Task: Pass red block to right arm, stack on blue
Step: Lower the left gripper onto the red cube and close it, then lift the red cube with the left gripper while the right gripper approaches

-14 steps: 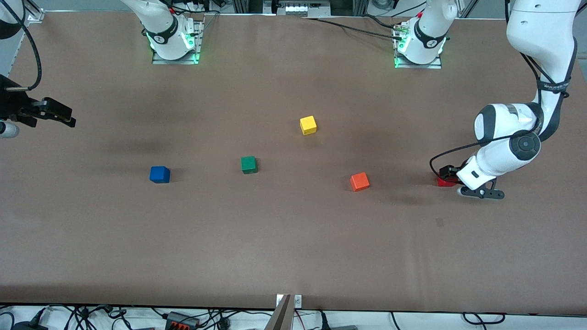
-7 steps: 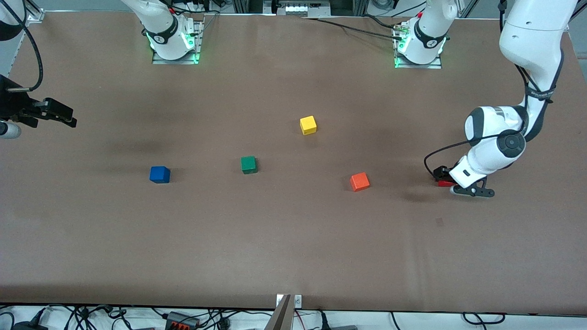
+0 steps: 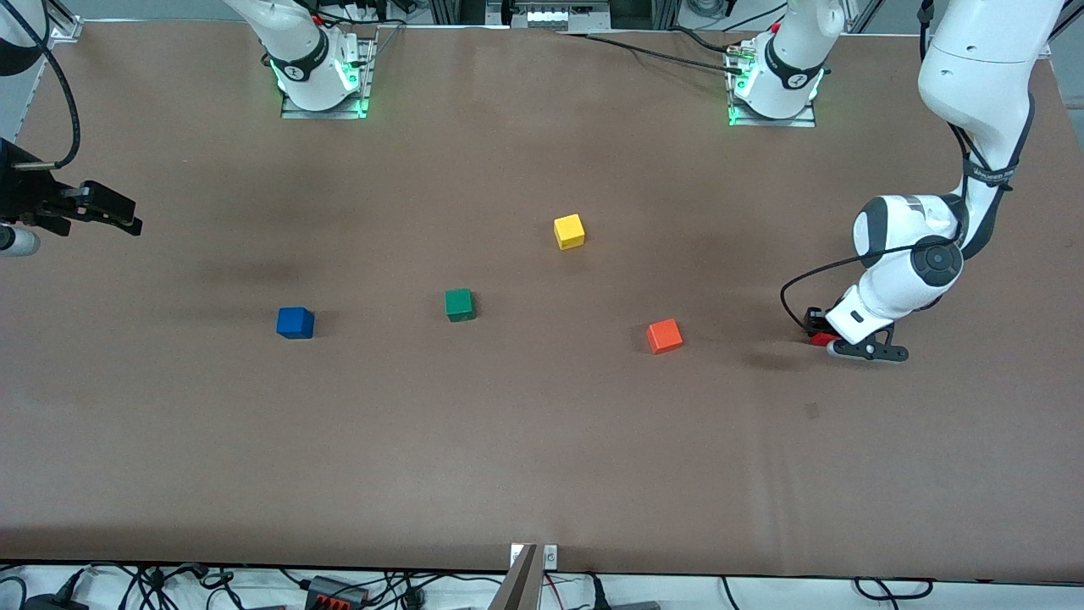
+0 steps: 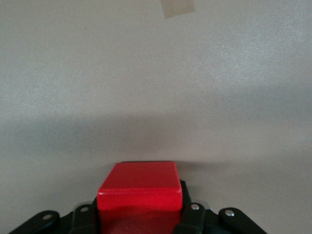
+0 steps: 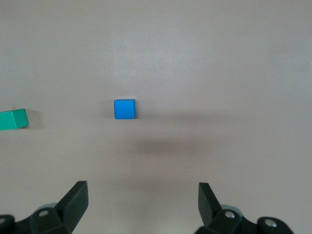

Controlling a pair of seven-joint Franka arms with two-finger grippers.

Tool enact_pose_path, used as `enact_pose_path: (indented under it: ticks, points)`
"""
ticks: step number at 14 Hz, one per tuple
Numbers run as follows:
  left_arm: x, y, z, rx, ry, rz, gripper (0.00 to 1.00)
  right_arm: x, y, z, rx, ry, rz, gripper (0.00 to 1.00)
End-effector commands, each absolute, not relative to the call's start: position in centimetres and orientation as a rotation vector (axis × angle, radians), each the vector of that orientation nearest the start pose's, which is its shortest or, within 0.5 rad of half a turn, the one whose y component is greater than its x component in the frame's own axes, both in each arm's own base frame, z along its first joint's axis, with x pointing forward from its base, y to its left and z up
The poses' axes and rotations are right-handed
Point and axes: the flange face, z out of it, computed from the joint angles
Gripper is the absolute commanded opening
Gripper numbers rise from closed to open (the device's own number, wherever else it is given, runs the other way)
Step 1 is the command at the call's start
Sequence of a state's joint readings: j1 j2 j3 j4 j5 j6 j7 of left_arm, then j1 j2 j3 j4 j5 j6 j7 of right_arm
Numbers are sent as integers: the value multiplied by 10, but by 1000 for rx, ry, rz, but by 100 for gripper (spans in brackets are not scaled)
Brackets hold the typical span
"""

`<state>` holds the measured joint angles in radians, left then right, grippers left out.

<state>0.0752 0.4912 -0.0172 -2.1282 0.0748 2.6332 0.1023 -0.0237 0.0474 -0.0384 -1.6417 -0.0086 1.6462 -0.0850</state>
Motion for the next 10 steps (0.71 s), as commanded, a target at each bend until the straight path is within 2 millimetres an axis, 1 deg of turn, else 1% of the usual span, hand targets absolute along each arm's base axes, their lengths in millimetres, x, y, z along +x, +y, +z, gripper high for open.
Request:
enact_pose_path:
  ticks: [1,2,3,4,5,6,7,8,9,10]
  points:
    - [581,21,207,-3107,214,9,12,568,-35,570,-3149,-65,88,100]
    - [587,16,217,-3107,230,60,10,568,-35,572,-3149,-62,84,100]
    - [597,13,233,-3105,249,115,9,569,-33,571,-3145,-64,85,100]
    - [609,6,252,-3103,291,178,9,570,-26,569,-3134,-74,86,100]
    - [620,2,274,-3097,322,233,10,573,-15,563,-3100,-85,99,100]
    - [630,-5,299,-3095,340,283,14,575,-5,560,-3063,-92,104,100]
    - [637,-18,323,-3095,371,331,15,580,5,546,-3016,-100,138,100]
    - [642,-33,344,-3093,412,358,15,583,19,537,-2964,-101,157,100]
    - [646,-48,365,-3094,451,382,12,587,33,527,-2899,-99,182,100]
    - [648,-61,382,-3095,488,390,8,590,52,519,-2854,-117,193,100]
